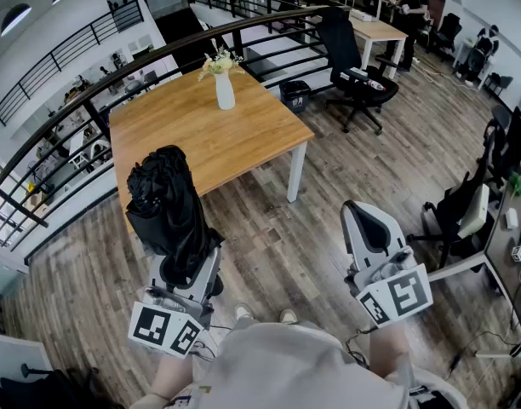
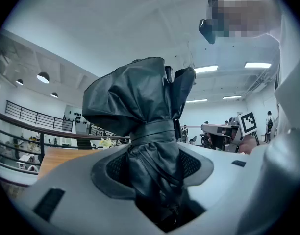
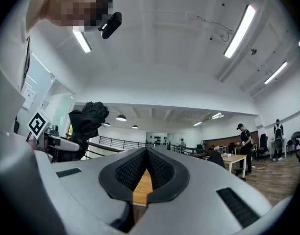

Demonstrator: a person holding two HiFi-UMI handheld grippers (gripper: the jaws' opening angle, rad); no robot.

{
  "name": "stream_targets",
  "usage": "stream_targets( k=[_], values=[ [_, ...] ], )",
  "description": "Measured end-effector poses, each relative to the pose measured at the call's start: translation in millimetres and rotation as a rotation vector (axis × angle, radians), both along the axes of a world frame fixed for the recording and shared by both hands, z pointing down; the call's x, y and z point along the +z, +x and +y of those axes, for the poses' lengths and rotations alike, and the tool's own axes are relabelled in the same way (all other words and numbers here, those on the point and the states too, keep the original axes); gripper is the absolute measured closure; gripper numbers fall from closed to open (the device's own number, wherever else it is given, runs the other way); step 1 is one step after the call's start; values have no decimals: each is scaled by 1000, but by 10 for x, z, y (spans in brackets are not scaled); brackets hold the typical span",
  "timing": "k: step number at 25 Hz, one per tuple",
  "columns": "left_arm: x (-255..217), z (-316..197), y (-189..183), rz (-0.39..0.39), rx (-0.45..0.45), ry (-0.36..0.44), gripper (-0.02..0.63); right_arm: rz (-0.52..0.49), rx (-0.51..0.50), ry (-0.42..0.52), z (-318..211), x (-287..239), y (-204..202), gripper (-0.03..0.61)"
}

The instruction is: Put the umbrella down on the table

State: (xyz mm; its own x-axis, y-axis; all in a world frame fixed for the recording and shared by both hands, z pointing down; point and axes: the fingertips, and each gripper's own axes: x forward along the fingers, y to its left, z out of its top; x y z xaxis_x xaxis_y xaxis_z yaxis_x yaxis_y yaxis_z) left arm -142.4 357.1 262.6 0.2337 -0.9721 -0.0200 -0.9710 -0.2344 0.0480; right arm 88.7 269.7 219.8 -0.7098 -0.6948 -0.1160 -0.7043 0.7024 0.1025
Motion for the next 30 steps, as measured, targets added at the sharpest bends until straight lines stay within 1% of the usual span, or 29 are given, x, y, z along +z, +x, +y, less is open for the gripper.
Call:
stream_targets(
  k=[4,8,9,13,17,20,23,26,30],
  values=[
    [-98,-81,81,-2,-37,24,370,-2,-28,8,-73,-123,109,551],
    [-127,-139,103,-13,-56,21,370,-18,-45,6,-104,-138,164,551],
    [-116,-146,108,-6,-63,15,369,-20,-49,3,-110,-124,178,551],
    [-37,-166,169,66,-76,-10,368,-29,-56,-10,-131,-59,288,551],
    [13,-163,252,48,-112,-24,369,-37,-57,-19,-134,-7,424,552],
    [24,-186,343,49,-115,-27,368,-38,-56,-35,-159,68,514,551],
    [57,-179,434,33,-113,-40,368,-30,-62,-61,-173,166,582,551],
    [69,-190,453,24,-117,-41,368,-16,-69,-76,-248,237,588,551],
    [110,-295,442,52,-98,-48,368,-29,-65,-76,-379,255,559,551]
  ],
)
